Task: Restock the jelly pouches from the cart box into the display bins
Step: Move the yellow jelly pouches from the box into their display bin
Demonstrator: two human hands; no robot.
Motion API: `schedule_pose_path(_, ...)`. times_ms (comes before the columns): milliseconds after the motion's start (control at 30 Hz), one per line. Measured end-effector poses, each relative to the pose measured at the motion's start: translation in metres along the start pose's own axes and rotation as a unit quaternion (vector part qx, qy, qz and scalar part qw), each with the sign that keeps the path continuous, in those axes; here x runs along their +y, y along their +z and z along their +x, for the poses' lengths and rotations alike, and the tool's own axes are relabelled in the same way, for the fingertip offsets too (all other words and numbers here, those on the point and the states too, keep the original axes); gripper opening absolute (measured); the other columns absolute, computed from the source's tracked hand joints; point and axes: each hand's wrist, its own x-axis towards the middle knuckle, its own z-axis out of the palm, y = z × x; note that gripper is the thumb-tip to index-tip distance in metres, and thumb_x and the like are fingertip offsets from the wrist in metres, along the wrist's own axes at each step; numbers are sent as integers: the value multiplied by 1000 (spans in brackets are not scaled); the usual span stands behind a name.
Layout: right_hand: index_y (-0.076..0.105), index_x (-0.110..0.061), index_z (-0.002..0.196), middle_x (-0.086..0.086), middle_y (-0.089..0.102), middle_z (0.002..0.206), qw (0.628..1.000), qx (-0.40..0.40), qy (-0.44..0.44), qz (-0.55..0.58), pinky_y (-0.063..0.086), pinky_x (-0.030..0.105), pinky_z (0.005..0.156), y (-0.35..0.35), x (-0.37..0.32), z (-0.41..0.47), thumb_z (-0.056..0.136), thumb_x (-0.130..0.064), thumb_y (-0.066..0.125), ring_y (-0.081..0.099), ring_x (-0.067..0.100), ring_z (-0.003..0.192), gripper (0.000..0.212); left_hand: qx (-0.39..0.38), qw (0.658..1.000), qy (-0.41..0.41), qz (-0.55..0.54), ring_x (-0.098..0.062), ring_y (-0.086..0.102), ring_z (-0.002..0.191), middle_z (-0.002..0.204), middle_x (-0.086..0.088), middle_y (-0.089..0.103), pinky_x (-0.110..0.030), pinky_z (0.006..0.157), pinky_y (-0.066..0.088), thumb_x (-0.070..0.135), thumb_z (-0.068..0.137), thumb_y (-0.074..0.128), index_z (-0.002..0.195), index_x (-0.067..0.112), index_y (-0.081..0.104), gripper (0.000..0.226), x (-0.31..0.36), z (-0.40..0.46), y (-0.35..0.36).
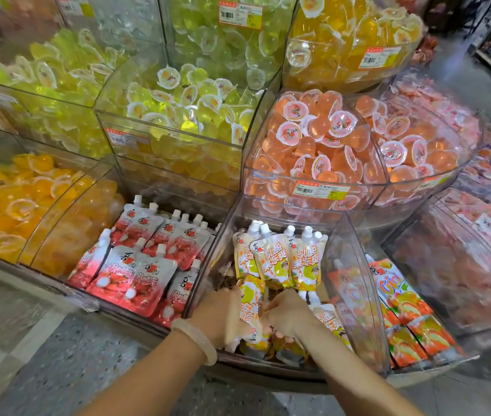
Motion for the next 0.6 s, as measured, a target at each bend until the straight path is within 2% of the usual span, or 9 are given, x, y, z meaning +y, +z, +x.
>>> schedule_pose_path(67,52,-14,64,6,51,66,997,44,-50,-35,39,24,56,1,1,1,83,-11,55,51,15,62,20,7,1000,3,-5,-30,54,114,128,-16,52,-35,88,45,36,88,59,139,4,31,66,1,-3,-2)
schedule_pose_path(133,50,-27,68,7,60,88,988,89,-124,-10,46,24,78,1,3,-1,84,-13,62,58,16,88,25,6,999,5,-44,-31,49,120,135,-16,44,-35,97,43,35,89,58,144,8,27,68,-2,-1,-2)
schedule_pose_path(200,60,-28,89,5,56,103,979,74,-189,36,43,25,94,-1,5,-5,82,-13,70,54,17,99,19,6,998,15,-60,-33,47,121,136,-16,40,-38,101,40,26,89,59,143,11,31,62,-6,-3,-4)
schedule_pose_path(233,65,-19,105,7,54,108,975,55,-214,25,41,27,99,-3,7,-6,82,-12,72,51,17,103,25,7,999,19,-50,-33,49,118,133,-16,42,-37,99,41,23,89,59,139,11,37,56,-7,-3,-4)
schedule_pose_path(300,60,-4,123,11,55,109,970,27,-238,-46,33,25,107,-7,10,-8,82,-14,72,44,11,108,44,2,1000,23,-19,-33,53,112,126,-17,47,-35,93,43,22,88,60,130,7,47,46,-6,-4,-4)
schedule_pose_path(367,54,-5,130,16,59,114,968,20,-237,-86,24,20,112,-9,10,-9,83,-16,70,46,13,117,51,-2,1000,25,-3,-34,55,109,123,-17,49,-36,89,43,23,88,61,123,5,51,41,-5,-4,-5)
schedule_pose_path(433,51,-9,133,14,58,124,966,25,-236,-106,25,21,112,-8,10,-8,84,-20,70,44,16,126,54,-1,1000,25,9,-34,55,108,123,-17,49,-36,89,44,24,89,61,121,3,52,39,-3,-4,-6)
schedule_pose_path(533,48,-12,137,7,49,137,963,25,-234,-130,27,25,111,-3,10,-6,85,-23,69,39,18,132,57,0,999,21,32,-33,53,113,127,-17,48,-36,93,44,27,90,60,127,4,46,45,-1,-6,-6)
schedule_pose_path(600,45,-12,140,7,40,146,963,30,-232,-134,24,25,113,-1,9,-8,87,-24,67,30,18,140,59,-1,999,23,32,-32,51,117,131,-17,45,-37,95,44,28,91,58,135,5,37,53,1,-8,-7)
